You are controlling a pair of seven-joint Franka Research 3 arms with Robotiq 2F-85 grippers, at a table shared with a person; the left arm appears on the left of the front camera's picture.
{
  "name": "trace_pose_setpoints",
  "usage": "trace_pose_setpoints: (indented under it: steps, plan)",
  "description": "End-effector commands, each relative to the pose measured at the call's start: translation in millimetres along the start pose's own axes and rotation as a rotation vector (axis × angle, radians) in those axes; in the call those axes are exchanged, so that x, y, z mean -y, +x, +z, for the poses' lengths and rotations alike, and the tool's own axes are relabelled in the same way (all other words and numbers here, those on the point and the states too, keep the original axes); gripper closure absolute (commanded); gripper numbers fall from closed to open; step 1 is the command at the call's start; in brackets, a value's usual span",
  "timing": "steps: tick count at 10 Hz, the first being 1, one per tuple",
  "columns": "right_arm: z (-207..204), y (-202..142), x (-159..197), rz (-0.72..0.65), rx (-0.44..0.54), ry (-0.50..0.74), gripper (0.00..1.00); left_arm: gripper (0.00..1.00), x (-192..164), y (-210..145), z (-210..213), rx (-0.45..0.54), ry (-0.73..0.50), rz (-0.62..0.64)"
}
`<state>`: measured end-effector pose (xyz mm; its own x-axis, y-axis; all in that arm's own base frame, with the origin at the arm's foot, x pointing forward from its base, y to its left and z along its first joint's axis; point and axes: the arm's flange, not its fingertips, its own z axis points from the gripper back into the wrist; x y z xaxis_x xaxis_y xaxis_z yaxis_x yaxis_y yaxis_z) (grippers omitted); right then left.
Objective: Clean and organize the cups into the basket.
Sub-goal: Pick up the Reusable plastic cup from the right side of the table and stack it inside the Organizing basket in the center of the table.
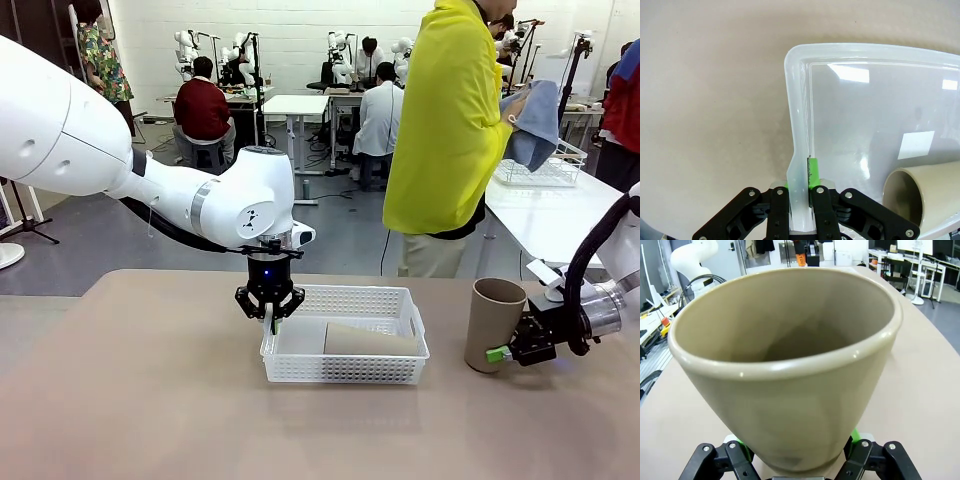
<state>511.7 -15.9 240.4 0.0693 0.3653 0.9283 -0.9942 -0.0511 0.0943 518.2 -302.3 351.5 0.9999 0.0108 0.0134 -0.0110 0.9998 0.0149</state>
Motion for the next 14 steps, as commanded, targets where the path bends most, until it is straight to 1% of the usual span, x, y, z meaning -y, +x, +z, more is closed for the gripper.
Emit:
trace_pose_setpoints:
  steps: [1, 3, 4, 6, 7, 8, 9, 12, 13, 14]
  plan:
    - [-7, 50, -22, -0.002, -0.005, -0.057, 0.79, 1.00, 0, -1, -2, -0.003, 0.005, -0.003]
    - [-3, 125, -51, 0.016, -0.060, -0.082, 0.79, 1.00, 0, -1, -2, -0.003, 0.005, -0.003]
    - [4, 161, -60, 0.034, -0.063, -0.103, 0.79, 1.00, 0, -1, -2, -0.003, 0.005, -0.003]
    - [10, 201, -75, 0.022, -0.102, -0.129, 0.79, 1.00, 0, -1, -2, -0.003, 0.005, -0.003]
    - [9, 210, -81, 0.023, -0.109, -0.165, 0.79, 1.00, 0, -1, -2, -0.003, 0.005, -0.003]
    - [10, 207, -83, -0.009, -0.113, -0.227, 0.79, 1.00, 0, -1, -2, -0.003, 0.005, -0.003]
    - [19, 220, -77, 0.053, -0.072, -0.129, 0.79, 1.00, 0, -1, -2, -0.003, 0.005, -0.003]
    - [19, 220, -77, 0.053, -0.072, -0.129, 0.79, 1.00, 0, -1, -2, -0.003, 0.005, -0.003]
    - [19, 219, -81, 0.036, -0.085, -0.154, 0.20, 1.00, 0, -1, -2, -0.003, 0.005, -0.003]
    - [10, 248, -85, 0.160, -0.324, -0.165, 0.20, 1.00, 0, -1, -2, -0.003, 0.005, -0.003]
